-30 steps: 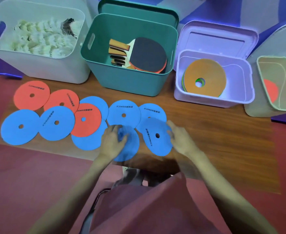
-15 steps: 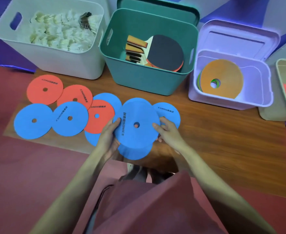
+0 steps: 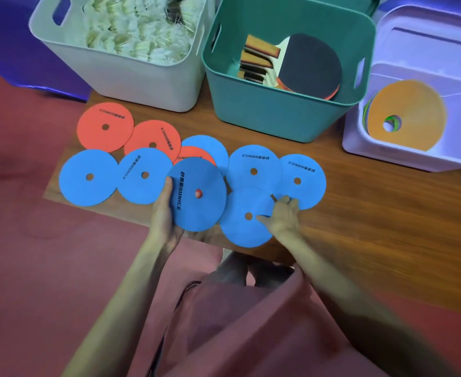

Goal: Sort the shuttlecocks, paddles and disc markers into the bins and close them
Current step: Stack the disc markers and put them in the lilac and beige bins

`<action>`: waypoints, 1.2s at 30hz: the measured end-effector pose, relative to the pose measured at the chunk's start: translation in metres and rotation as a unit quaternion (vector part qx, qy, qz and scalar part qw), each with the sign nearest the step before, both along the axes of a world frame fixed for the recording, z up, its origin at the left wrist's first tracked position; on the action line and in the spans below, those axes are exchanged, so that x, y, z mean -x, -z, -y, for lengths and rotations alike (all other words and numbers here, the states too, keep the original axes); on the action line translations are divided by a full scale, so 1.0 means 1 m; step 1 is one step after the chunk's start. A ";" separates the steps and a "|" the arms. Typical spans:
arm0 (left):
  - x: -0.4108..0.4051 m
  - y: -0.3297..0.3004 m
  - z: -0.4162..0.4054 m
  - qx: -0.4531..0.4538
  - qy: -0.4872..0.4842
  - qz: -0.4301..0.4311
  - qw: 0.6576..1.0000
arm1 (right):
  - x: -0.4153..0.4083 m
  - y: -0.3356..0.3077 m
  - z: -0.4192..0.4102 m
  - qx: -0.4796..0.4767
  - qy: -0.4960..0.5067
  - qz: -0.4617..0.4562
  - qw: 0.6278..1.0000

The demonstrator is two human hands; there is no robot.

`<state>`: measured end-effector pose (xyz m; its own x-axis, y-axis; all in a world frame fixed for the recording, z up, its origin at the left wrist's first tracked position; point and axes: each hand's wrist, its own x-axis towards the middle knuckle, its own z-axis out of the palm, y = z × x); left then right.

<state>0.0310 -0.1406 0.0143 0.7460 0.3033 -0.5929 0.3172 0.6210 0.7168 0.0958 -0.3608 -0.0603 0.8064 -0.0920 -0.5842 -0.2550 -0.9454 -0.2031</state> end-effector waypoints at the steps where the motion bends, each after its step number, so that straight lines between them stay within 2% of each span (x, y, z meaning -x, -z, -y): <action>1: 0.000 0.000 -0.001 -0.001 0.001 0.000 1.000 | -0.001 -0.002 -0.001 -0.010 0.018 -0.002 1.000; 3: -0.001 0.000 -0.004 -0.001 -0.002 -0.002 1.000 | -0.006 -0.006 0.002 -0.081 0.041 -0.023 0.996; 5: -0.003 -0.001 -0.007 -0.004 -0.008 -0.006 1.000 | -0.013 -0.013 0.010 -0.144 0.002 -0.042 0.989; 8: -0.005 -0.001 -0.010 -0.012 -0.006 -0.007 1.000 | -0.023 -0.033 0.029 -0.131 -0.129 -0.010 0.983; 10: -0.008 -0.002 -0.012 -0.010 -0.008 -0.010 1.000 | -0.031 -0.050 0.040 -0.151 -0.162 0.055 0.974; 13: -0.012 -0.005 -0.008 0.010 -0.018 -0.015 1.000 | -0.041 -0.080 0.041 -0.284 -0.119 0.160 0.938; 16: -0.017 -0.010 0.004 0.049 -0.005 -0.012 0.999 | -0.041 -0.104 0.025 -0.499 -0.031 0.122 0.857; 17: -0.018 -0.012 0.008 0.056 0.003 -0.013 0.998 | -0.038 -0.108 0.018 -0.533 -0.016 0.106 0.839; 19: -0.022 -0.012 0.018 0.065 0.017 -0.014 0.998 | -0.031 -0.109 0.002 -0.553 -0.013 0.074 0.830; 21: -0.024 -0.012 0.026 0.093 0.015 -0.030 0.995 | -0.024 -0.101 -0.010 -0.550 -0.010 0.054 0.833; 24: -0.024 -0.014 0.032 0.155 0.000 -0.042 0.987 | -0.020 -0.080 -0.016 -0.507 0.010 0.066 0.859; 30: -0.017 -0.012 0.036 0.173 0.010 -0.032 0.984 | -0.018 -0.048 -0.016 -0.426 -0.012 0.083 0.901; 34: -0.014 -0.003 0.025 0.124 -0.014 -0.036 0.992 | -0.028 -0.022 -0.011 -0.283 0.040 0.126 0.950; 36: -0.011 0.004 0.017 0.106 -0.021 -0.029 0.994 | -0.043 -0.010 -0.006 -0.195 0.067 0.104 0.973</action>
